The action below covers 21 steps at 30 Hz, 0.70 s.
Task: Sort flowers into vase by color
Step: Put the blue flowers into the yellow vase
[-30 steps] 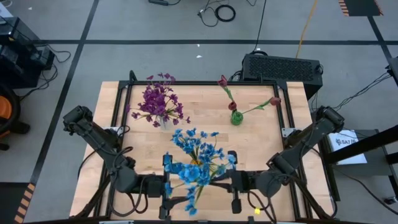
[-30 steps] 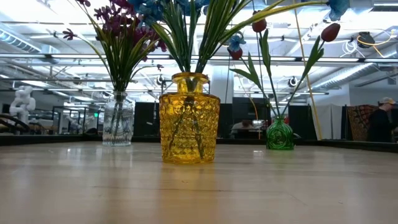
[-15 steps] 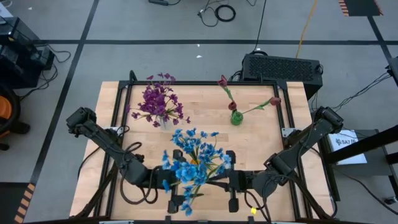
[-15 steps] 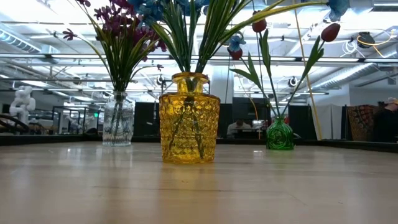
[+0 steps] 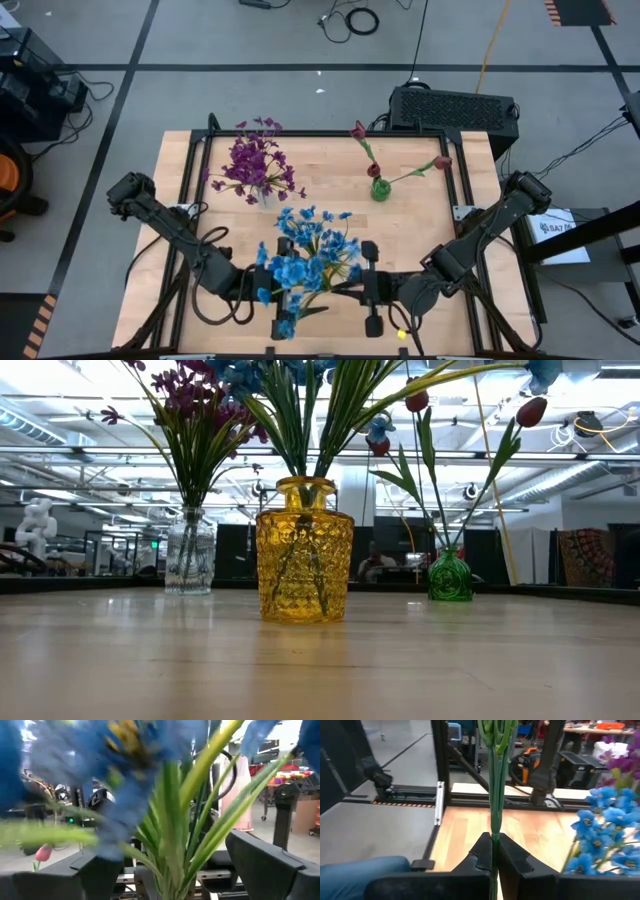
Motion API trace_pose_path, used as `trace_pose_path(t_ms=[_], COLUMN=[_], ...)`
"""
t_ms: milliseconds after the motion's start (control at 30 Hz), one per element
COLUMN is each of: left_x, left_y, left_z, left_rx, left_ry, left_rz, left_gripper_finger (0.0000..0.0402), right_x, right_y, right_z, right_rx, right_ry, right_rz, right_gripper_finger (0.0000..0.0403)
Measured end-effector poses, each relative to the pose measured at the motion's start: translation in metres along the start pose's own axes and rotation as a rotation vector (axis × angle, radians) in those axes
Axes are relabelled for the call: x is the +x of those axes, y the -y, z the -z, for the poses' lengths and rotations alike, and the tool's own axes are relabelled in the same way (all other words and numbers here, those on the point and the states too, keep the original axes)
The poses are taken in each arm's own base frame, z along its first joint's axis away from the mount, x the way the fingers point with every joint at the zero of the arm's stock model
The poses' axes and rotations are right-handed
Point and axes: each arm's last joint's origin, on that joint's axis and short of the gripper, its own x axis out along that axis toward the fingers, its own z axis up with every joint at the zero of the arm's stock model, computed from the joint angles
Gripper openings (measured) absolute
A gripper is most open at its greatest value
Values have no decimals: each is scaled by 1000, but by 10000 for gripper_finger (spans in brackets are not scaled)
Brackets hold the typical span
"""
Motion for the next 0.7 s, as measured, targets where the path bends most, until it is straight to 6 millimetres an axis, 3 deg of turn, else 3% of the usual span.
trace_pose_path(t_ms=[233, 700], left_x=[0, 0], left_y=[0, 1], left_z=[0, 3], left_rx=[24, 38], left_ry=[-2, -29], left_rz=[-1, 4], left_gripper_finger=[280, 59], right_x=[0, 0], right_y=[0, 0], right_z=[0, 3], right_rx=[3, -2], right_ry=[-6, -30], right_rz=[-14, -9], right_gripper_finger=[0, 24])
